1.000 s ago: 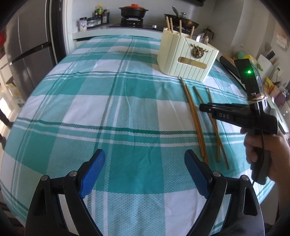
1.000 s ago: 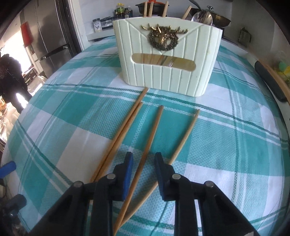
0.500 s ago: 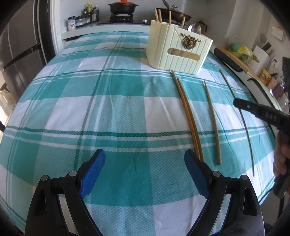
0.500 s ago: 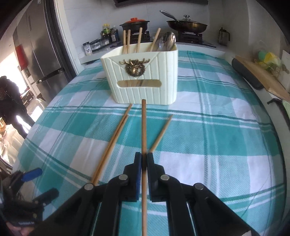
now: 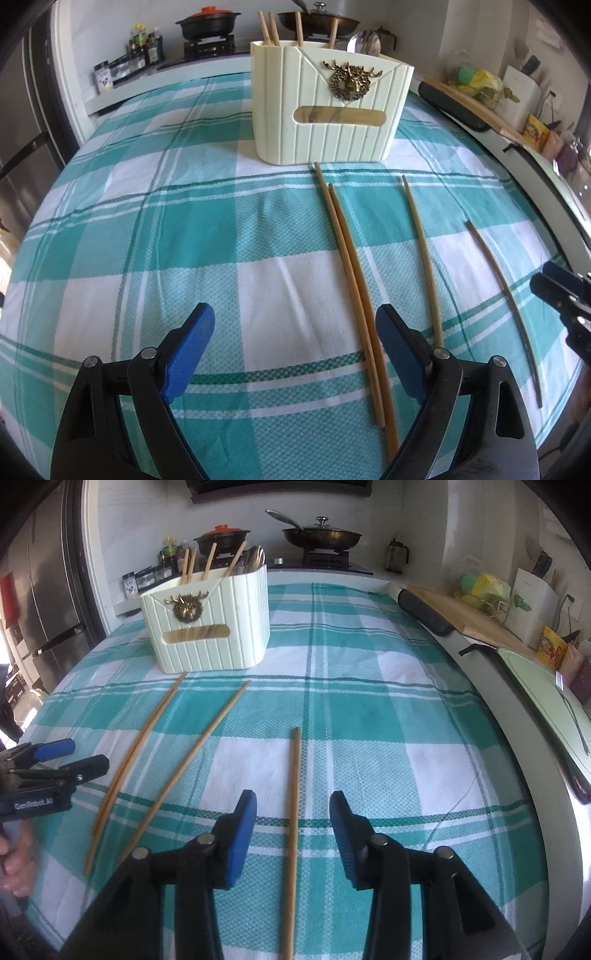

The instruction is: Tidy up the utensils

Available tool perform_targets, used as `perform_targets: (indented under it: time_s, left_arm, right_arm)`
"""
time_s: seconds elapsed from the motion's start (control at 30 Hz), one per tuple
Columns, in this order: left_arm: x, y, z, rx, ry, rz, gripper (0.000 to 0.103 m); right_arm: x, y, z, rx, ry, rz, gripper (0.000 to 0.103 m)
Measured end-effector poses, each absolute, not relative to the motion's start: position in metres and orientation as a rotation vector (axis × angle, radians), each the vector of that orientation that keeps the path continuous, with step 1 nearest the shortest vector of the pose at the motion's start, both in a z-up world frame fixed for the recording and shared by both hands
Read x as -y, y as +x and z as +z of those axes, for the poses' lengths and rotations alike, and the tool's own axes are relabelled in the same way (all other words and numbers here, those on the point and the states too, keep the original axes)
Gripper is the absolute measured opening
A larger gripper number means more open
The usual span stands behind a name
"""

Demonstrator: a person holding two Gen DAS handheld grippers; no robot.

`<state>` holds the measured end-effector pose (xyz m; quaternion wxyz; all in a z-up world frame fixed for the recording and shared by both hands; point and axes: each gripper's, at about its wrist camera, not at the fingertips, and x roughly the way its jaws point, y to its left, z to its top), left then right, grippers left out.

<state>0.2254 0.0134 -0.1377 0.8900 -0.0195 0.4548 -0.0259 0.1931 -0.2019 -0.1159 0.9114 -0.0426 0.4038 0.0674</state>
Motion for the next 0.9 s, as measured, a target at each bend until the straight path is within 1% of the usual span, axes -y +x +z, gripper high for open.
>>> perform_targets:
  time_s: [0.37, 0.73, 0.8, 0.83, 0.87, 0.9]
  left_arm:
    - [-0.007, 0.235, -0.153, -0.974, 0.014, -0.027, 0.09]
    - [-0.014, 0.246, -0.152, -0.968, 0.015, 0.011, 0.091]
    - [-0.014, 0.25, -0.152, -0.969, 0.011, 0.009, 0.089]
    - [-0.013, 0.253, -0.152, -0.972, 0.01, 0.002, 0.085]
    - [-0.012, 0.255, -0.153, -0.982, 0.01, -0.012, 0.074]
    - [-0.01, 0.256, -0.153, -0.991, 0.005, -0.034, 0.068]
  right_arm:
    - [0.217, 0.168, -0.103, -0.784, -0.029, 0.133, 0.042]
    - [0.223, 0.159, -0.101, -0.78, -0.005, 0.123, 0.042]
    - [0.223, 0.158, -0.103, -0.784, -0.004, 0.124, 0.042]
    - [0.223, 0.158, -0.104, -0.788, -0.003, 0.124, 0.042]
    - [0.223, 0.158, -0.105, -0.792, -0.001, 0.123, 0.042]
    - [0.223, 0.157, -0.106, -0.796, 0.001, 0.121, 0.042]
